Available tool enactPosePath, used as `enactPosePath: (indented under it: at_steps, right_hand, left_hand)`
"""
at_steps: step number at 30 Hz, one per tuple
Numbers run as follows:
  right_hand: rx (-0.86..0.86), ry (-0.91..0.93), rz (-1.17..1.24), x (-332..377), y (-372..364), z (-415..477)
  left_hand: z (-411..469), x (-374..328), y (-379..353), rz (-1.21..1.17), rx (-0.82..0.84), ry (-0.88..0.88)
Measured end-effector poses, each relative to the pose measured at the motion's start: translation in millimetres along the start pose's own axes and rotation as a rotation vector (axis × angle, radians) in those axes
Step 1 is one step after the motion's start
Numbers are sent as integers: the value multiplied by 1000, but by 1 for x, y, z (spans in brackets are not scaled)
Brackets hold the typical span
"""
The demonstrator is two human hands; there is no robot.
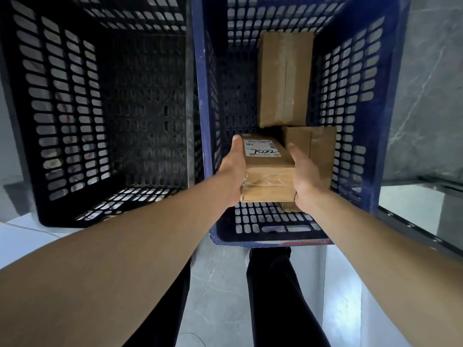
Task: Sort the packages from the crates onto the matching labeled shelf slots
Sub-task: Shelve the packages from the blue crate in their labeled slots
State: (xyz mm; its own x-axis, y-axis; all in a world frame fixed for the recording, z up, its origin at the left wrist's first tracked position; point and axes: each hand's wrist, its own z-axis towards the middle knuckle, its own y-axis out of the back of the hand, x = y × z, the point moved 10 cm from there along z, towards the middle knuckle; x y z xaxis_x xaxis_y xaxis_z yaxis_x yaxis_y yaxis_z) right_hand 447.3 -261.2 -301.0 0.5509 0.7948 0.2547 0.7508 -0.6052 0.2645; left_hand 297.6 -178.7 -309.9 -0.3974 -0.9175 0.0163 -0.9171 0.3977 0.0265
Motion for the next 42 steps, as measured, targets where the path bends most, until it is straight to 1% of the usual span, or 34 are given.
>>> enactPosePath:
  at_steps: [4, 6, 8, 10, 13, 16, 19, 21, 24, 28, 33, 42]
  right_hand:
    - [66, 35, 51, 6, -5, 1]
    - [87, 5, 94, 0, -6, 0]
    - [83, 13, 135, -7, -2, 12]
    - [92, -24, 143, -2, -1, -2]
    - [94, -16, 116, 4, 10, -9]
    - [125, -16, 104, 5, 15, -18]
    - [161, -13, 140, 16, 16, -35]
    - [152, -3, 119, 25, 21, -47]
    - [188, 46, 128, 42, 21, -67]
    - [216, 83, 117, 58, 23, -102]
    - [154, 89, 164, 68, 41, -152]
    - [10, 244, 356, 117, 63, -274]
  left_hand:
    - [-1, -2, -1, -19, 8, 3]
    - [-2, -3, -1, -36, 16, 16]
    - [-7, -5, 1, -64, 11, 15]
    - [-11, -7, 4, -79, 6, 23]
    - [-21, -10, 10, -71, 6, 8]
    - [-37, -11, 14, 7, 7, 19]
    - [-54, -13, 13, 85, 29, 11]
    - [-68, -15, 12, 99, 46, -2]
    - [-93, -19, 6, 108, 96, -32]
    - [-131, -33, 8, 71, 98, -87]
    - [-192, -54, 5, 89, 153, -122]
    - [-318, -81, 18, 189, 215, -265]
